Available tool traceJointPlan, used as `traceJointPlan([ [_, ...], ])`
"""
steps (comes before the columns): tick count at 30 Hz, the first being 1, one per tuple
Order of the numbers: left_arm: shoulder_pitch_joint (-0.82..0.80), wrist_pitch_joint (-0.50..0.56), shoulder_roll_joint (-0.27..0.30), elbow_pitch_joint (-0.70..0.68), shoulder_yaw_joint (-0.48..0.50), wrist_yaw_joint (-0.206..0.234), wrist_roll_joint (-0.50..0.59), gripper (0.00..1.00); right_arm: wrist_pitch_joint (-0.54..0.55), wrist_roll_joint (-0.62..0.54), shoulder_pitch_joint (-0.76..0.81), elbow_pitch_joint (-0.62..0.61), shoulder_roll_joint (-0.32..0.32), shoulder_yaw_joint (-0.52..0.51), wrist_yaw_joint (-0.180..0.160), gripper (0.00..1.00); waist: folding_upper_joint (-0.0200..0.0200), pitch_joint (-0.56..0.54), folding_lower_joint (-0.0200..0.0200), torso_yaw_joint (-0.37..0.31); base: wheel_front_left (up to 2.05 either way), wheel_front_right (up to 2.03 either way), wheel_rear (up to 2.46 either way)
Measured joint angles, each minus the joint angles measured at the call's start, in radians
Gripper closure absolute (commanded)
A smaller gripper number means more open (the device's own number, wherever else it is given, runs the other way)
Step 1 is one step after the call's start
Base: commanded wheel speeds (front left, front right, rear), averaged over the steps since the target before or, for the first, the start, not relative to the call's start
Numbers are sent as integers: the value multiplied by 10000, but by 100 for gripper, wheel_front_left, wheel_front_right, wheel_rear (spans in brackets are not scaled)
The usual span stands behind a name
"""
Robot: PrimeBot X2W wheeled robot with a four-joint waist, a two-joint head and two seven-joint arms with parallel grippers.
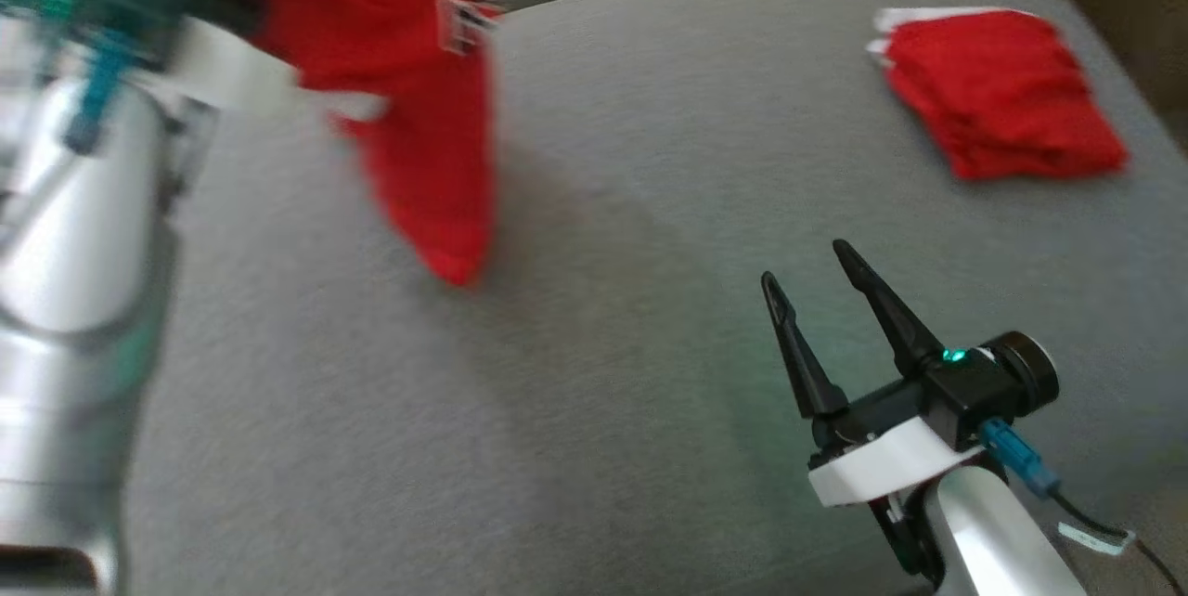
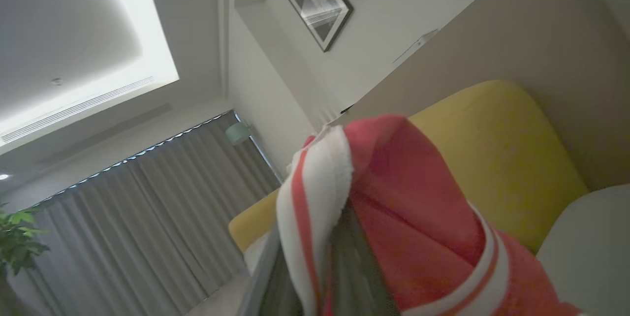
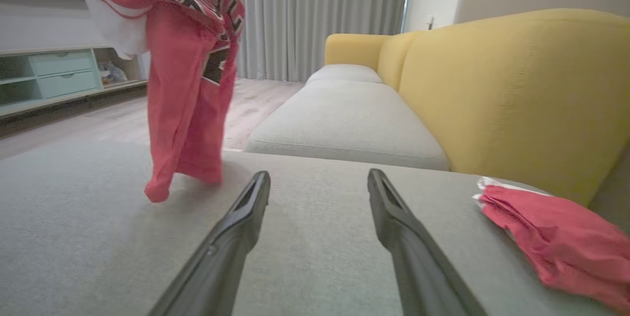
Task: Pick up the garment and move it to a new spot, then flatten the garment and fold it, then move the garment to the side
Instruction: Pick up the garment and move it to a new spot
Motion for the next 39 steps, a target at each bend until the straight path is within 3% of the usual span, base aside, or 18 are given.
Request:
traceJointPlan([
  [4, 580, 61, -667, 194, -685, -65, -136, 100, 0, 113, -5, -115, 111, -40, 0, 0, 0, 125, 0, -653, 0, 0, 0],
  [10, 2101, -566, -1582, 1643, -1442, -104, -516, 100, 0, 217, -51, -261, 286, -79, 0, 0, 0, 817, 5, -923, 0, 0, 0],
  [11, 2496, -696, -1745, 1988, -1576, -94, -575, 67, 0, 268, -52, -268, 320, -98, 0, 0, 0, 948, 4, -943, 0, 0, 0],
  [12, 2892, -802, -1900, 2343, -1745, -94, -627, 21, 0, 284, -51, -272, 345, -138, 0, 0, 0, 1071, 5, -949, 0, 0, 0],
  [13, 3261, -895, -2079, 2660, -1950, -96, -667, 0, 0, 284, -50, -272, 351, -188, 0, 0, 0, 1176, 5, -932, 0, 0, 0],
  [18, 4504, -1070, -2826, 3135, -2483, 134, -1028, 0, 0, 278, 5, -268, 378, -570, 0, 0, 0, 1308, 4, -446, 0, 0, 0],
  [24, 5630, -1101, -2913, 888, -2188, 826, -1701, 0, 2, 259, 612, -240, 382, -1062, 0, 0, 0, 925, 2, 583, 0, 0, 0],
  [31, 8061, -1101, -2911, -1068, -1047, 1597, -1799, 0, 6, 259, 1478, -180, 378, -1415, 0, 0, 0, -38, 0, 1779, 0, 0, 0],
  [39, 9779, -1101, -2905, -2504, 428, 1952, -1728, 0, 13, 263, 2416, -190, 412, -1929, 0, 0, 0, -1138, -1, 2950, 0, 0, 0],
])
